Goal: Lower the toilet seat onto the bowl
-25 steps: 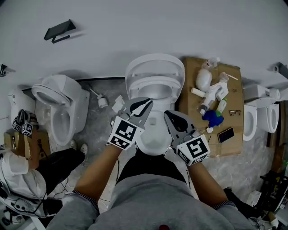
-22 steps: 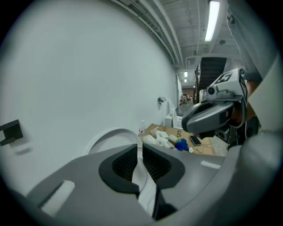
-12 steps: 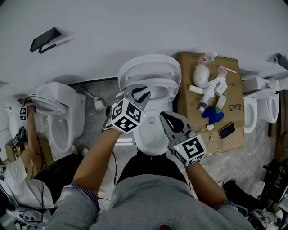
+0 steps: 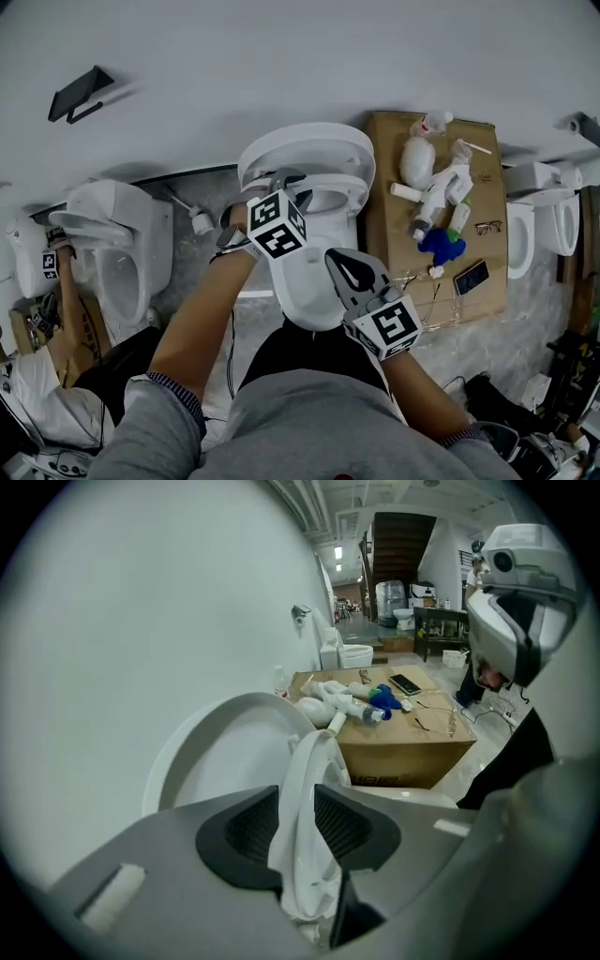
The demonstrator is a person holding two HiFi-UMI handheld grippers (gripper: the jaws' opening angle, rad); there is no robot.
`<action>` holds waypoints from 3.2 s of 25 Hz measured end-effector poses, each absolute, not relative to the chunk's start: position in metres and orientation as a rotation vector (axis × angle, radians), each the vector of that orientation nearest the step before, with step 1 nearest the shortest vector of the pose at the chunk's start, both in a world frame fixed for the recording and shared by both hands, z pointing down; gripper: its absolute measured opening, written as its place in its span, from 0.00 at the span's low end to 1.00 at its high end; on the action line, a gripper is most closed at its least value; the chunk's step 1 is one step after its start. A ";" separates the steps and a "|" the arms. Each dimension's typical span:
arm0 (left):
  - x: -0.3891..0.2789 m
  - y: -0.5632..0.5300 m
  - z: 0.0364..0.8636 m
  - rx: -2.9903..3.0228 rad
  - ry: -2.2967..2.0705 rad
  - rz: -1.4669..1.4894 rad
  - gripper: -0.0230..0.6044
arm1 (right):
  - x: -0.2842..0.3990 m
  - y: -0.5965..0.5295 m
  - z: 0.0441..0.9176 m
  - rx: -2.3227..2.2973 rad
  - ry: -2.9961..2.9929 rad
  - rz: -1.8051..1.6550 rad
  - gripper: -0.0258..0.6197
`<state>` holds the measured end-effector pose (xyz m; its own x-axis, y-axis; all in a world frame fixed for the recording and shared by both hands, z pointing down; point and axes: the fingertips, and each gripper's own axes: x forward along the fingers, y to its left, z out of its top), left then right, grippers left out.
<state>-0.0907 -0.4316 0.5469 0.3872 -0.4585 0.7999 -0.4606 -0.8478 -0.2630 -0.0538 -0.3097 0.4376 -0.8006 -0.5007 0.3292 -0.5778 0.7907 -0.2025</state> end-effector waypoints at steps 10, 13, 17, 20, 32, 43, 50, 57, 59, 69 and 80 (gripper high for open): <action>-0.085 -0.447 0.581 2.571 -0.726 1.554 0.26 | -0.047 -0.308 0.448 0.864 -2.687 0.461 0.06; -0.085 -0.449 0.581 2.573 -0.732 1.552 0.23 | -0.044 -0.306 0.448 0.869 -2.682 0.455 0.06; -0.084 -0.447 0.580 2.576 -0.739 1.573 0.22 | -0.037 -0.301 0.451 0.894 -2.670 0.474 0.06; -0.083 -0.444 0.580 2.583 -0.731 1.599 0.21 | -0.036 -0.298 0.449 0.897 -2.664 0.473 0.06; -0.075 -0.417 0.579 2.592 -0.696 1.620 0.21 | -0.036 -0.278 0.443 0.928 -2.668 0.487 0.06; -0.062 -0.373 0.579 2.613 -0.636 1.622 0.21 | -0.030 -0.253 0.435 0.995 -2.657 0.482 0.06; -0.054 -0.347 0.581 2.627 -0.598 1.594 0.21 | -0.028 -0.233 0.435 1.029 -2.652 0.491 0.06; -0.047 -0.321 0.584 2.656 -0.581 1.587 0.21 | -0.022 -0.215 0.439 1.048 -2.636 0.493 0.06; -0.046 -0.314 0.584 2.650 -0.584 1.582 0.21 | -0.021 -0.210 0.440 1.040 -2.637 0.492 0.06; -0.037 -0.285 0.593 2.612 -0.601 1.589 0.23 | -0.002 -0.196 0.451 0.981 -2.654 0.486 0.06; -0.024 -0.245 0.600 2.531 -0.571 1.513 0.30 | 0.029 -0.177 0.450 0.952 -2.665 0.471 0.06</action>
